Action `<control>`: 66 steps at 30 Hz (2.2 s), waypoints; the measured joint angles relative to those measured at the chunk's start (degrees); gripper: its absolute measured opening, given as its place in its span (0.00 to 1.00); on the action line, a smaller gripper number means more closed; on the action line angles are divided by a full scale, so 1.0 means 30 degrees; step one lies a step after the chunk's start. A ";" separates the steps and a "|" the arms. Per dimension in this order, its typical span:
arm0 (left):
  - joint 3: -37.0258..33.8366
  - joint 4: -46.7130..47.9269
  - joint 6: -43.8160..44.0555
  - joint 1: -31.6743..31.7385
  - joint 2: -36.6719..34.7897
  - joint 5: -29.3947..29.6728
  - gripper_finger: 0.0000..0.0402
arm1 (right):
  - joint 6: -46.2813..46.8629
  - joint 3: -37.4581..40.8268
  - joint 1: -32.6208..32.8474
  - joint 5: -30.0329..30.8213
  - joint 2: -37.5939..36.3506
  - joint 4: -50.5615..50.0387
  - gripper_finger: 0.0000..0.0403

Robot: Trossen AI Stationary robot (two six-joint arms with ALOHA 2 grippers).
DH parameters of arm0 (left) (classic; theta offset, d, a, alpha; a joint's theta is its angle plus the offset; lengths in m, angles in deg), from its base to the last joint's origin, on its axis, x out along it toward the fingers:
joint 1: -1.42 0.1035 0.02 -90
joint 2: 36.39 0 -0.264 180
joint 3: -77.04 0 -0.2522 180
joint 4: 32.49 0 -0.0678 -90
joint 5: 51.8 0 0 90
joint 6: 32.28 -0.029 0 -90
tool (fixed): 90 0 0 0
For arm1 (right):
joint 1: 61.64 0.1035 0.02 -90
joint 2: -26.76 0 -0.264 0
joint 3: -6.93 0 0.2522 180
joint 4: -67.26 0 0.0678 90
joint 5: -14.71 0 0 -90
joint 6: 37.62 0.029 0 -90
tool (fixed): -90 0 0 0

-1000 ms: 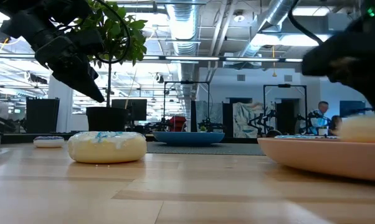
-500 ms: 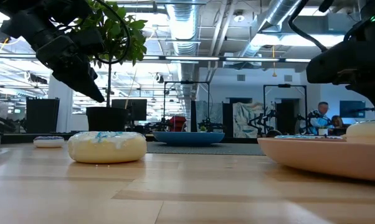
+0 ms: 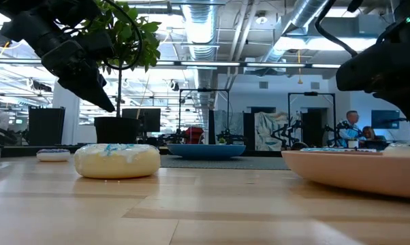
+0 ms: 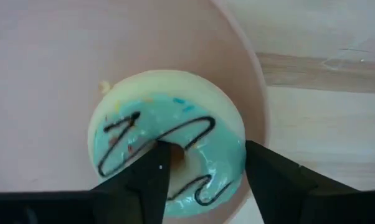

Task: Pick & Place donuts
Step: Put the big cyan donut into the pink plate, then put the small blue donut into the blue plate

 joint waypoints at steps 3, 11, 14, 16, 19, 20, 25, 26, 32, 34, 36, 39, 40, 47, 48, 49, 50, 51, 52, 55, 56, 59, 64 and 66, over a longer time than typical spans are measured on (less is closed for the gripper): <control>0.0000 0.0000 0.0000 -0.0001 0.0000 0.0007 0.00 | -0.0007 -0.0431 0.0007 0.0005 -0.0021 -0.0289 0.52; 0.0000 0.0000 -0.0007 -0.0007 0.0000 0.0022 0.00 | -0.0140 -0.1992 0.0007 -0.0001 -0.0022 -0.3460 0.57; 0.0000 0.0000 -0.0007 -0.0007 0.0000 0.0022 0.00 | -0.0949 -0.2817 0.0007 0.0000 -0.0022 -0.4866 0.57; 0.0000 -0.0020 -0.0007 -0.0006 0.0000 0.0009 0.00 | -0.2167 -0.3408 -0.0001 0.0028 -0.0022 -0.5793 0.57; 0.0000 -0.0178 -0.0544 0.0000 0.0000 -0.0339 0.00 | -0.3798 -0.3918 -0.0242 0.0220 -0.0022 -0.7295 0.57; 0.0000 -0.0232 -0.0909 -0.0007 0.0000 -0.0453 0.00 | -0.4050 -0.3919 -0.0415 0.0240 -0.0022 -0.7580 0.56; 0.0000 -0.0692 -0.2164 -0.0007 0.0000 -0.0510 0.00 | -0.5462 -0.3934 -0.1564 0.0529 -0.0022 -0.7171 0.51; 0.0000 -0.0764 -0.2217 0.0000 0.0000 -0.0510 0.00 | -0.6257 -0.3934 -0.1814 0.0857 -0.0022 -0.6732 0.49; 0.0000 -0.0794 -0.2251 0.0000 0.0000 -0.0697 0.00 | -1.2403 -0.3934 -0.2895 0.3500 -0.0022 -0.3311 0.26; 0.0000 -0.0794 -0.2315 0.0000 0.0000 -0.1187 0.00 | -1.4836 -0.3931 -0.2959 0.4672 -0.0022 -0.2613 0.12; 0.0000 -0.0794 -0.2463 0.0000 0.0000 -0.1571 0.00 | -1.7292 -0.3740 -0.2816 0.5798 -0.0152 -0.1915 0.03; 0.0000 -0.0792 -0.2393 -0.0002 -0.0007 -0.2202 0.00 | -1.9710 -0.2396 -0.2450 0.7419 -0.1248 0.0002 0.03; 0.0000 -0.0789 -0.2297 -0.0007 -0.0007 -0.2376 0.00 | -2.0043 -0.1559 -0.2349 0.7776 -0.1860 0.0986 0.02; 0.0073 -0.1751 -0.1881 -0.0094 -0.0007 -0.2690 0.00 | -2.2289 0.6266 -0.2339 0.8557 -0.8445 0.8552 0.00; 0.0073 -0.2102 -0.2099 -0.0137 -0.0007 -0.2696 0.00 | -2.3438 0.7307 -0.2488 0.8480 -0.9459 0.9965 0.00; 0.0073 -0.2446 -0.2206 -0.0202 -0.0007 -0.2696 0.00 | -2.4702 0.8284 -0.2658 0.8434 -1.0496 1.1088 0.00; 0.0083 -0.2812 -0.2201 -0.0257 -0.0007 -0.2686 0.00 | -2.6000 0.9140 -0.2860 0.8435 -1.1533 1.2043 0.00; 0.0156 -0.2983 -0.1973 -0.0348 -0.0007 -0.2583 0.00 | -2.7322 0.9822 -0.3103 0.8404 -1.2443 1.2752 0.00; 0.0338 -0.2911 -0.1700 -0.0460 -0.0007 -0.2363 0.00 | -2.8489 1.0355 -0.3377 0.8261 -1.3297 1.2868 0.00; 0.1309 -0.1945 -0.1048 -0.1081 -0.0007 -0.0905 0.00 | -3.0383 1.1391 -0.4236 0.7846 -1.5319 1.2618 0.00; 0.1659 -0.1380 -0.0982 -0.1359 -0.0007 -0.0285 0.00 | -3.0482 1.1468 -0.4519 0.7839 -1.5858 1.2310 0.00; 0.2667 0.0207 -0.0289 -0.2193 -0.0007 0.1790 0.00 | -3.1145 1.1493 -0.5206 0.7712 -1.6974 1.1255 0.00; 0.3644 0.3556 0.3215 -0.3010 -0.0007 0.3481 0.00 | -3.4009 1.1504 -0.5915 0.7511 -1.7675 1.0524 0.00; 0.3886 0.4565 0.6256 -0.3038 -0.0007 0.3267 0.00 | -3.4517 1.1504 -0.6053 0.7496 -1.7651 1.0546 0.00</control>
